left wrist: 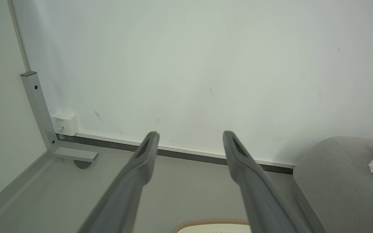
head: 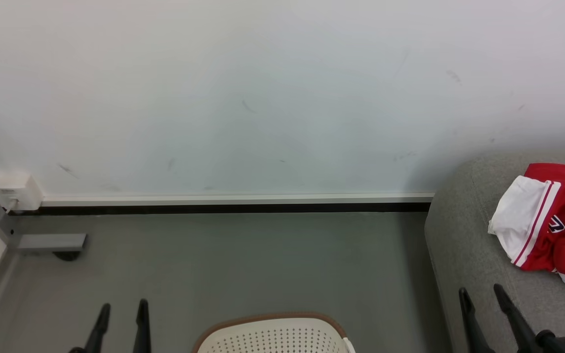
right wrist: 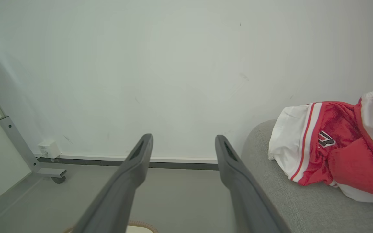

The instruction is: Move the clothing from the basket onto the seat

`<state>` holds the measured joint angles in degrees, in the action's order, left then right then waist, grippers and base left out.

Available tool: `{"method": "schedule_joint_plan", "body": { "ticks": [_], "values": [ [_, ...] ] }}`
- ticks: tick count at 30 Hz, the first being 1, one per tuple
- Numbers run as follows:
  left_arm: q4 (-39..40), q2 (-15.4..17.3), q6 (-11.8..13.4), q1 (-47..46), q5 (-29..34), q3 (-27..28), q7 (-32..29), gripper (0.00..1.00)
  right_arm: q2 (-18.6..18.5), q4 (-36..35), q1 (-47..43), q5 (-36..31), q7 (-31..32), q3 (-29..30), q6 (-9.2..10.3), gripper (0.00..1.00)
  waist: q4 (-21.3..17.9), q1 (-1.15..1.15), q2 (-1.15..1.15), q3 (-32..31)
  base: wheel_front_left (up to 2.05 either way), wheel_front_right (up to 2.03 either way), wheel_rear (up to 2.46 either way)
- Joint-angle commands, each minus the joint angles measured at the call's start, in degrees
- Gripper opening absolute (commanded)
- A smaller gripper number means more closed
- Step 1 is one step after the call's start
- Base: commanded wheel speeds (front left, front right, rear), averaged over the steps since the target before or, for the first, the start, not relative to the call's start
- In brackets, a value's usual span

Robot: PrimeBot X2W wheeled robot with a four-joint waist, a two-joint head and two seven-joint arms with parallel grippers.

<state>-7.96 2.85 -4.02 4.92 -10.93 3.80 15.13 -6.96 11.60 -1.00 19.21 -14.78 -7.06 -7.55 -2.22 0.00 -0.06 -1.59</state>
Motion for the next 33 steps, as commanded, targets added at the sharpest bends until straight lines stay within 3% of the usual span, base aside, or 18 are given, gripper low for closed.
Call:
{"method": "schedule_joint_plan", "body": {
  "ticks": [1,4,33],
  "values": [
    [-0.06,0.00,-0.02,-0.01,-0.04,-0.02,0.00,0.00,0.00,0.01,0.00,0.02,0.00,-0.03,0.00,0.00,0.00,0.00,0.00,-0.01,0.00,0.00,0.00],
    [-1.57,-0.26,-0.03,0.17,-0.49,-0.10,-0.29,0.00,0.15,0.95,-0.67,0.48,0.27,-0.13,-0.01,0.00,0.01,0.00,0.00,-0.01,0.00,0.00,0.00],
    [-0.62,-0.11,1.10,-3.94,-29.39,0.96,-7.87,0.00,0.70,1.89,3.06,27.24,7.07,3.90,0.02,0.00,0.51,0.00,0.00,0.31,0.00,0.00,0.00]
  ]
}}
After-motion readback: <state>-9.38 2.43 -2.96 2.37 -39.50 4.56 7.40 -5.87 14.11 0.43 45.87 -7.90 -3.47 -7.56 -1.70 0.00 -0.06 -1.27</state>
